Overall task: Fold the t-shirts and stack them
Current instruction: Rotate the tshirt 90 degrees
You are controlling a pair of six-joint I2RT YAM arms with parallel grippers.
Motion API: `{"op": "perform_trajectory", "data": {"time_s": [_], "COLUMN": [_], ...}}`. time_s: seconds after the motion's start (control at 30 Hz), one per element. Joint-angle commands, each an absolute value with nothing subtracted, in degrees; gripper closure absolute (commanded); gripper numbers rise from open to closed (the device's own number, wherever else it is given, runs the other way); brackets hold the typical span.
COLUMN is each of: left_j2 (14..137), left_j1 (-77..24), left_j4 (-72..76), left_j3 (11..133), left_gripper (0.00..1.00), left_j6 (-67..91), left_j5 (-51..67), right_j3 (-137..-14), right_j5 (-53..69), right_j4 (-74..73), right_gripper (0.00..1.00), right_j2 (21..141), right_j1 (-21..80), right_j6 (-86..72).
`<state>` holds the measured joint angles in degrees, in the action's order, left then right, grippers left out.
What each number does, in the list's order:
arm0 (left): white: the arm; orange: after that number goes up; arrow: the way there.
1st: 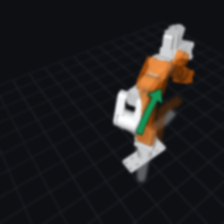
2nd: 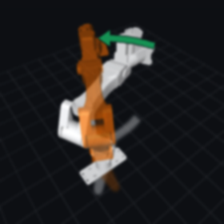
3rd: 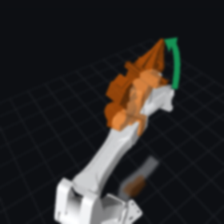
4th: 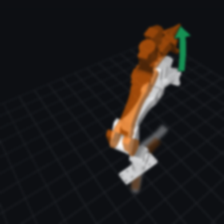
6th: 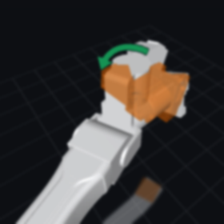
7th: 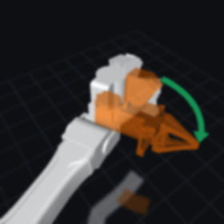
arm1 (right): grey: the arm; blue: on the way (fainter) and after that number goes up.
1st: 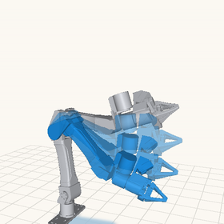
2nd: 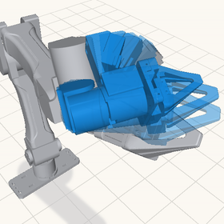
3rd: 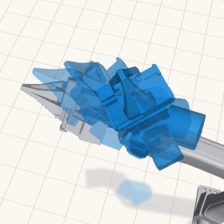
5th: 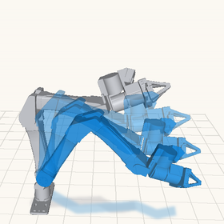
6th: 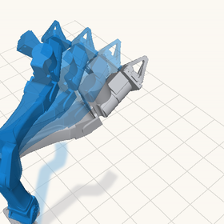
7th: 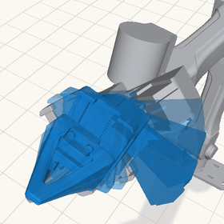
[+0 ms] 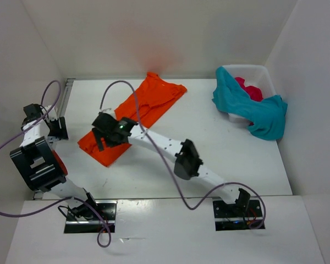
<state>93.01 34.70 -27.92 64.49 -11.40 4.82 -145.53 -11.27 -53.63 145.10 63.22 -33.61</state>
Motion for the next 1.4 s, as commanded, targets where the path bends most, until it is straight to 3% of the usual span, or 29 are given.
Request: {"op": "perform_trajectory", "data": {"time_s": [0.0,0.07,0.1,0.2,0.27,0.33,0.37,0.43,0.6,0.83,0.97,1.0,1.03,1.37], "left_j2": [91.8,91.8,91.8,92.3,92.8,92.8,92.8,92.3,91.6,91.1,91.1,91.1,91.1,89.5], "left_j1": [33.8,33.8,33.8,33.8,33.8,33.8,33.8,33.8,33.8,33.8,33.8,33.8,33.8,32.5], "left_j4": [-26.1,-26.1,-26.1,-25.5,-25.5,-25.5,-25.5,-25.0,-25.0,-25.6,-25.6,-25.6,-25.6,-28.6], "left_j3": [63.8,63.8,63.8,63.8,63.8,63.8,63.8,63.3,62.8,63.8,63.8,63.8,64.3,65.4], "left_gripper": [0.23,0.23,0.23,0.23,0.23,0.23,0.23,0.23,0.23,0.23,0.23,0.23,0.23,0.23], "left_j6": [-10.1,-10.1,-10.9,-12.2,-12.2,-12.7,-13.4,-13.4,-14.5,-15.6,-16.1,-16.1,-16.7,-20.7], "left_j5": [8.8,9.4,10.0,10.6,10.6,10.6,11.2,11.3,11.3,11.3,11.3,11.3,10.8,12.3], "right_j3": [-174.4,-163.6,-163.9,-175.8,-171.3,-179.4,-175.4,-180.0,-179.5,-177.4,-177.9,-177.9,-177.9,-173.9], "right_j5": [-10.9,-8.3,-7.7,-7.7,-5.6,-6.2,-5.2,-4.2,-1.1,1.0,2.7,3.2,3.3,0.2], "right_j4": [-70.6,-64.5,-64.5,-69.5,-68.1,-73.0,-72.1,-74.1,-74.6,-74.6,-74.6,-74.6,-74.6,-74.6], "right_gripper": [0.08,0.08,0.08,0.13,0.13,0.13,0.13,0.16,0.46,0.54,0.80,0.97,1.00,1.00], "right_j2": [161.2,157.2,157.1,164.2,163.0,166.6,165.6,168.0,170.4,171.1,172.5,172.5,172.5,168.5], "right_j1": [65.0,64.5,64.5,65.1,65.1,65.7,65.7,65.7,65.7,65.7,65.2,65.2,65.2,64.7], "right_j6": [-34.6,-38.2,-38.8,-38.8,-39.9,-40.6,-41.1,-41.1,-41.1,-41.7,-42.2,-42.2,-42.2,-42.7]}}
